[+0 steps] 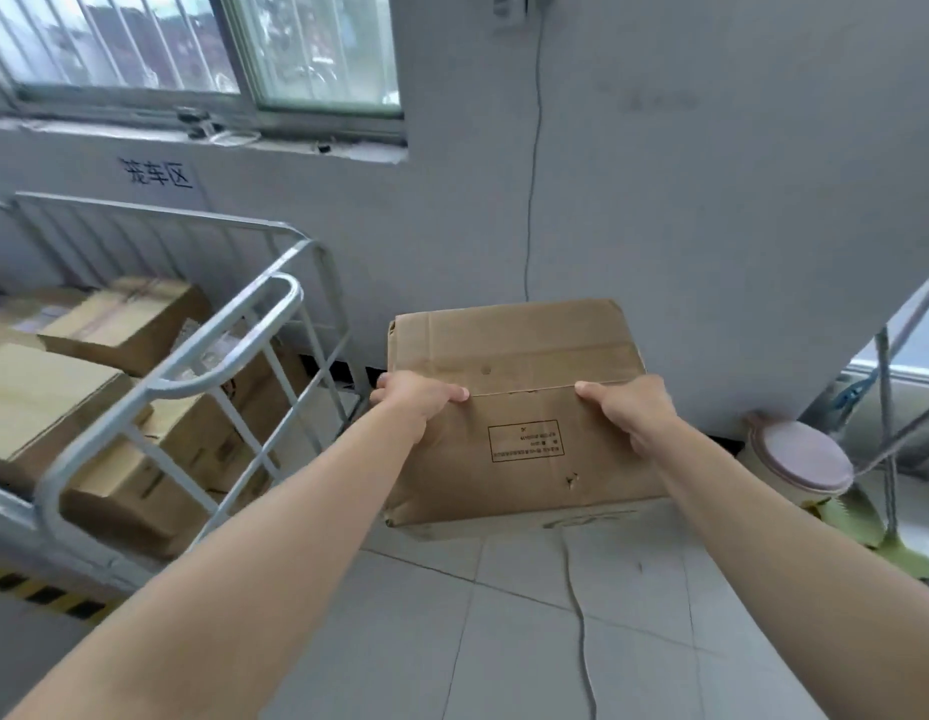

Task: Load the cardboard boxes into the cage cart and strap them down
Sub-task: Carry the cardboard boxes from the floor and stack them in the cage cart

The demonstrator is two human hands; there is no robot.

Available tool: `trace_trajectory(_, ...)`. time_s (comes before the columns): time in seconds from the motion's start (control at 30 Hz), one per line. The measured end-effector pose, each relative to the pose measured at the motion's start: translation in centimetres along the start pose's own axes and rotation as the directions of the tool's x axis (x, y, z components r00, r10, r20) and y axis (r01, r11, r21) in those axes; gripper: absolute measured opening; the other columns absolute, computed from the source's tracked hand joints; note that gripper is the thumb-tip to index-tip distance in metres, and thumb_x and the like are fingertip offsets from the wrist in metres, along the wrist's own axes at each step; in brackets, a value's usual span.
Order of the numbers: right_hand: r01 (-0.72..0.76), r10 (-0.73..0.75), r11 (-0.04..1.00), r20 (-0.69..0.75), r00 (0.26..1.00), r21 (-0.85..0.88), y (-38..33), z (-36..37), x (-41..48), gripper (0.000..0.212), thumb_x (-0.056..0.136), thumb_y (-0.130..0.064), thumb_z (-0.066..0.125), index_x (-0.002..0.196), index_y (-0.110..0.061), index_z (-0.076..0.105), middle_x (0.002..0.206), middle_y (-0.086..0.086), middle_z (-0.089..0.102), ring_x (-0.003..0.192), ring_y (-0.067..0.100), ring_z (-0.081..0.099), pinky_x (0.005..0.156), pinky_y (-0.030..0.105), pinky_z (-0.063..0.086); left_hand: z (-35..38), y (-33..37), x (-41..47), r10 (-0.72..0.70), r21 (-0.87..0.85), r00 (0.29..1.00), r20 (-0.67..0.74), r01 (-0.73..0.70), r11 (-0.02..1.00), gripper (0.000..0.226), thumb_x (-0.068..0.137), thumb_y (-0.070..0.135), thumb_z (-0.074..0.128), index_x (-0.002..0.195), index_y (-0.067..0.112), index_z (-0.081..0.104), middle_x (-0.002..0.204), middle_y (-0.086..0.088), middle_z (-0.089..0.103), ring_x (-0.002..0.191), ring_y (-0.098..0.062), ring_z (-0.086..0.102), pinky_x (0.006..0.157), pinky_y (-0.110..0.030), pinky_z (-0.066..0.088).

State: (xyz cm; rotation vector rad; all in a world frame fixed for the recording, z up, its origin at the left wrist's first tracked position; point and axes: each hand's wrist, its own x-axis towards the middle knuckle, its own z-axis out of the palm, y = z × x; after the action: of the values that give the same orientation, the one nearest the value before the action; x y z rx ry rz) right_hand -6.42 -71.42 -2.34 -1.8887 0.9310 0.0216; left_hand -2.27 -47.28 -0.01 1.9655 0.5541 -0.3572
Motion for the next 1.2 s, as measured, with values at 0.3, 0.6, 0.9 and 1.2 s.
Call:
trace_trajectory(0.3, 0.448, -0.451, 0.893, 0.122, 0.884, 0.048, -17.2, 1.2, -9.2, 0.099, 0.032, -0.073, 0.068, 0.111, -0.012, 0.065, 0.112, 0.006, 0.065, 0.103, 0.029, 0.063, 0.093, 0.043, 0.051, -16.4, 6.3, -6.8, 0.119, -0.123, 0.941, -0.315, -0.165, 0.979, 0.111, 0.062, 0.046, 0.084, 0.146, 0.005, 0.024, 0.144, -0.012, 0.038, 0.128, -0.032, 0.042, 0.104, -0.046, 0.04)
trace_trajectory(0.6, 0.597, -0.632, 0.775, 0.301, 0.715, 0.209, -28.6, 16.0, -17.6, 0.093, 0.024, -0.071, 0.08, 0.098, -0.016, 0.065, 0.095, 0.005, 0.07, 0.087, 0.024, 0.069, 0.081, 0.043, 0.058, -34.2, 2.3, -7.5, 0.077, -0.225, 0.799, -0.597, -0.258, 0.94, 0.109, 0.06, 0.044, 0.086, 0.142, 0.002, 0.027, 0.136, -0.013, 0.044, 0.12, -0.031, 0.047, 0.102, -0.045, 0.042)
trace_trajectory(0.9, 0.632, -0.66, 0.746, 0.359, 0.66, 0.209, -37.9, 36.3, -25.4, 0.116, 0.006, -0.082, 0.07, 0.102, -0.017, 0.06, 0.096, 0.002, 0.069, 0.089, 0.027, 0.068, 0.082, 0.046, 0.056, -54.1, -5.4, 3.0, -0.036, -0.316, 0.714, -0.699, -0.263, 0.912, 0.125, 0.007, 0.062, 0.077, 0.12, 0.015, 0.052, 0.113, -0.005, 0.062, 0.097, -0.03, 0.063, 0.084, -0.045, 0.054)
trace_trajectory(1.2, 0.69, -0.688, 0.705, 0.399, 0.606, 0.167, -45.1, 48.4, -34.1, 0.102, 0.039, -0.069, 0.07, 0.122, -0.014, 0.046, 0.125, 0.01, 0.056, 0.114, 0.033, 0.056, 0.098, 0.048, 0.045, -65.3, -6.5, 6.9, -0.078, -0.338, 0.646, -0.759, -0.29, 0.896, 0.098, 0.068, 0.037, 0.084, 0.141, 0.004, 0.027, 0.142, -0.014, 0.04, 0.125, -0.033, 0.046, 0.102, -0.044, 0.042)
